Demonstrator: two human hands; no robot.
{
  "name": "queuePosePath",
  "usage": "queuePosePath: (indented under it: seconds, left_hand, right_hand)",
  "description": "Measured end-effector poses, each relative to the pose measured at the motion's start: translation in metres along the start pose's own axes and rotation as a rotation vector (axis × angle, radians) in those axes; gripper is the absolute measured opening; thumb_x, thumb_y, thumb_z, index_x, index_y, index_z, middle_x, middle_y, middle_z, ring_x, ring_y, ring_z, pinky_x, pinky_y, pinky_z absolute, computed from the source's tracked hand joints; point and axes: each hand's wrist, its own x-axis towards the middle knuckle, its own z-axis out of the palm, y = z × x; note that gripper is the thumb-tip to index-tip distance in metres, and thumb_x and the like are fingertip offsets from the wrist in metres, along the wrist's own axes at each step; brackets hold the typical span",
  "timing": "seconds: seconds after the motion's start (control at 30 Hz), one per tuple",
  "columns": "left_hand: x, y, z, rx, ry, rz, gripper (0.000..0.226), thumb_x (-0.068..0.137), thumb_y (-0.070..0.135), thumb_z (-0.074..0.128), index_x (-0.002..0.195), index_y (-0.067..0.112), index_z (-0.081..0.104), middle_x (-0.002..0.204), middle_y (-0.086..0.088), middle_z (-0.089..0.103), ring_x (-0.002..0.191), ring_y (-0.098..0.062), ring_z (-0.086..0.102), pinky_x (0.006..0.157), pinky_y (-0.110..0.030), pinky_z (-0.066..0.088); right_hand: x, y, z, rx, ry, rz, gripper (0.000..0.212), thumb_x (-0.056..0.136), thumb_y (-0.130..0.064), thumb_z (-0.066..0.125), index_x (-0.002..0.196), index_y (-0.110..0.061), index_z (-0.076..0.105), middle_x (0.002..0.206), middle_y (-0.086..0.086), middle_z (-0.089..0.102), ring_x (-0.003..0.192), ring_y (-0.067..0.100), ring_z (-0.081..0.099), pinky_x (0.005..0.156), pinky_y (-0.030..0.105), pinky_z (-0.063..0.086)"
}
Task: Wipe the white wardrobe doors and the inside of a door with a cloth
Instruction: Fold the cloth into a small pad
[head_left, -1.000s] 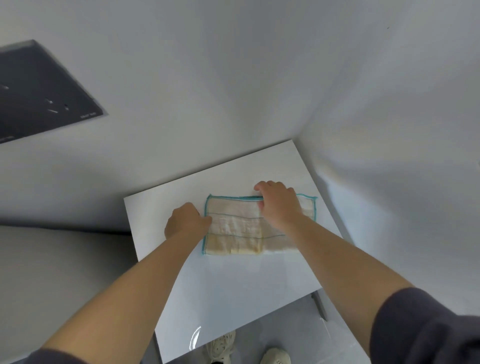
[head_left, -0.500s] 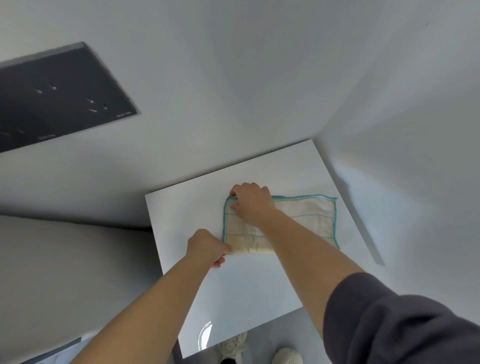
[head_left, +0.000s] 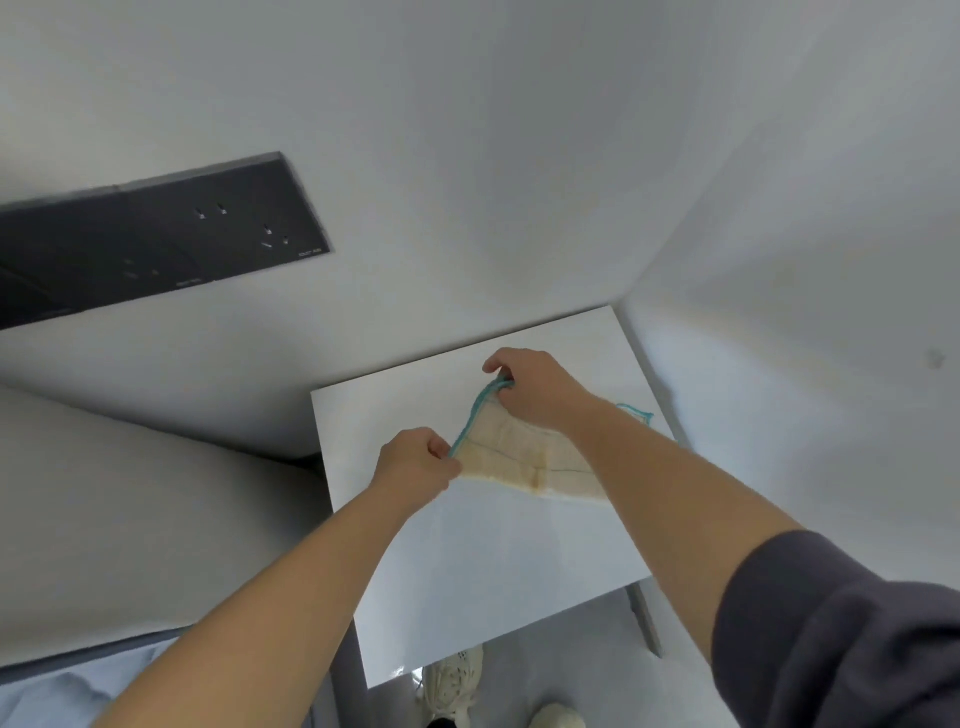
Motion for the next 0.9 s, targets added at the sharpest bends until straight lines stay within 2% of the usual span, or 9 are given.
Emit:
queuePosePath:
  seconds: [0.07, 0.13, 0.23, 0.4, 0.5, 0.63, 0.8, 0.83, 0.9]
  left_hand:
    - [-0.011, 0.013, -0.008, -0.018, 0.07, 0.082, 0.005, 0.081, 0.014, 0.067, 0.084, 0.017, 0.063, 0.086, -0.003, 0.068, 0.084, -0.022, 0.067, 0.071, -0.031, 0.056]
    - [-0.023, 0.029, -0.016, -0.022, 0.144, 0.173, 0.006, 0.084, 0.014, 0.065, 0.089, 0.017, 0.065, 0.081, 0.005, 0.064, 0.08, -0.016, 0.061, 0.062, -0.019, 0.046]
    - [-0.049, 0.057, -0.028, -0.062, 0.231, 0.304, 0.005, 0.087, 0.014, 0.064, 0.089, 0.018, 0.066, 0.077, 0.009, 0.06, 0.071, -0.009, 0.054, 0.053, -0.006, 0.035]
    - [-0.084, 0.101, -0.046, -0.104, 0.319, 0.454, 0.002, 0.087, 0.015, 0.066, 0.087, 0.016, 0.067, 0.08, 0.004, 0.063, 0.071, -0.006, 0.054, 0.058, -0.005, 0.036]
    - [-0.101, 0.124, -0.058, -0.114, 0.344, 0.492, 0.006, 0.089, 0.013, 0.064, 0.092, 0.013, 0.069, 0.087, -0.001, 0.067, 0.079, -0.015, 0.058, 0.064, -0.017, 0.043]
    - [-0.107, 0.143, -0.069, -0.079, 0.37, 0.504, 0.008, 0.091, 0.013, 0.061, 0.094, 0.015, 0.069, 0.088, 0.0, 0.065, 0.081, -0.015, 0.057, 0.059, -0.013, 0.039]
    - [-0.104, 0.151, -0.072, -0.033, 0.361, 0.504, 0.012, 0.092, 0.009, 0.06, 0.095, 0.014, 0.07, 0.09, -0.001, 0.066, 0.084, -0.02, 0.061, 0.076, -0.025, 0.045]
    - [-0.102, 0.152, -0.071, -0.04, 0.351, 0.508, 0.012, 0.092, 0.007, 0.06, 0.094, 0.014, 0.07, 0.09, -0.003, 0.067, 0.082, -0.022, 0.063, 0.074, -0.025, 0.049]
    - [-0.1, 0.151, -0.067, -0.043, 0.337, 0.509, 0.014, 0.091, 0.003, 0.058, 0.09, 0.014, 0.068, 0.09, -0.006, 0.068, 0.078, -0.022, 0.065, 0.063, -0.015, 0.047]
  right_hand:
    - [-0.009, 0.002, -0.022, -0.038, 0.017, -0.027, 0.029, 0.086, -0.006, 0.052, 0.11, -0.016, 0.065, 0.111, 0.002, 0.063, 0.105, 0.019, 0.055, 0.084, 0.027, 0.043]
    - [-0.021, 0.003, -0.047, -0.051, 0.053, -0.032, 0.016, 0.086, -0.007, 0.056, 0.096, -0.016, 0.065, 0.098, 0.0, 0.063, 0.094, 0.018, 0.056, 0.075, 0.025, 0.04]
    - [-0.049, -0.002, -0.089, -0.083, 0.118, -0.066, 0.012, 0.085, -0.008, 0.06, 0.086, -0.021, 0.061, 0.089, -0.005, 0.059, 0.092, 0.018, 0.056, 0.075, 0.026, 0.042]
    - [-0.089, -0.015, -0.145, -0.09, 0.187, -0.084, 0.013, 0.082, -0.007, 0.059, 0.086, -0.018, 0.064, 0.093, 0.0, 0.064, 0.089, 0.018, 0.059, 0.082, 0.032, 0.05]
    - [-0.106, -0.023, -0.168, -0.08, 0.226, -0.092, 0.013, 0.082, -0.007, 0.06, 0.089, -0.016, 0.065, 0.096, 0.002, 0.065, 0.09, 0.019, 0.059, 0.084, 0.034, 0.051]
    - [-0.115, -0.028, -0.18, -0.06, 0.278, -0.096, 0.014, 0.082, -0.008, 0.06, 0.091, -0.015, 0.067, 0.091, -0.002, 0.063, 0.086, 0.016, 0.058, 0.083, 0.035, 0.052]
    - [-0.118, -0.023, -0.175, -0.053, 0.282, -0.063, 0.011, 0.084, -0.011, 0.061, 0.089, -0.02, 0.065, 0.088, -0.006, 0.061, 0.085, 0.015, 0.058, 0.082, 0.036, 0.053]
    - [-0.118, -0.021, -0.173, -0.052, 0.279, -0.056, 0.011, 0.085, -0.011, 0.061, 0.089, -0.021, 0.064, 0.089, -0.006, 0.061, 0.086, 0.015, 0.059, 0.082, 0.037, 0.054]
    - [-0.117, -0.016, -0.169, -0.048, 0.27, -0.042, 0.01, 0.086, -0.012, 0.061, 0.09, -0.02, 0.065, 0.089, -0.006, 0.061, 0.087, 0.015, 0.06, 0.082, 0.037, 0.054]
